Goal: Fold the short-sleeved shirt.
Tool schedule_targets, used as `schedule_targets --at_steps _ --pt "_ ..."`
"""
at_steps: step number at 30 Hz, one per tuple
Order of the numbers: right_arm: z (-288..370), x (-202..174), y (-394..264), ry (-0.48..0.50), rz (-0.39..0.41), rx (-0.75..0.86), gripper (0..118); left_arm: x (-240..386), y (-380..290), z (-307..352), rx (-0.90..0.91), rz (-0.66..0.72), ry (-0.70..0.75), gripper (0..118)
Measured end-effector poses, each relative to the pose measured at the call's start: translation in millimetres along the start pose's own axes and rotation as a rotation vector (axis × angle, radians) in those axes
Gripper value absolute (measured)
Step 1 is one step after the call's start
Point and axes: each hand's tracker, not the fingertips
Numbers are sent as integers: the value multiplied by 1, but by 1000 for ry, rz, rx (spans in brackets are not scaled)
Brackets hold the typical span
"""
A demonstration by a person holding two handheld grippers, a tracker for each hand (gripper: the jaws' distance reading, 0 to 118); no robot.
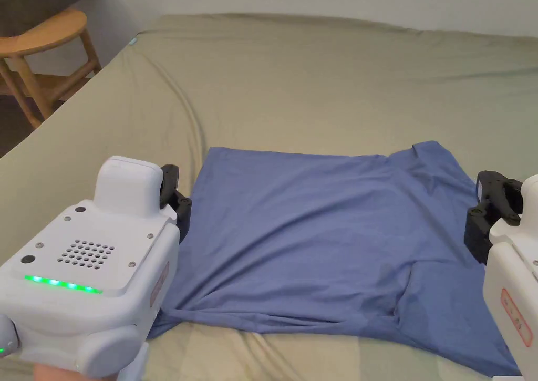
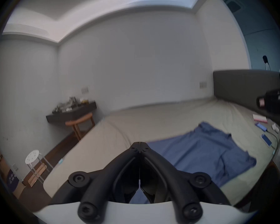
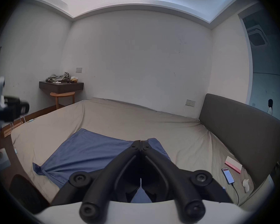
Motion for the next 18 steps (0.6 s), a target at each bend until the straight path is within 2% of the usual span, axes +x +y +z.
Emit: schedule_targets --at_steps 2,5,6,9,10,18 --pt "0 2 -2 0 -5 -16 0 -13 -30 -13 -132 15 -30 0" --pt "-2 6 -8 10 -18 -46 0 -29 -91 -38 -362 38 6 0" --pt "-2 7 -10 14 -23 -59 0 -33 -113 -46 -447 33 18 7" --pt "-4 9 -15 9 -21 -82 0 -40 -159 -61 -578 49 49 88" --pt "-4 10 -16 6 -17 -89 0 -40 -168 -63 -593 66 44 107" --pt "-8 24 -25 -35 -18 -143 0 -42 -192 -94 -634 68 92 107"
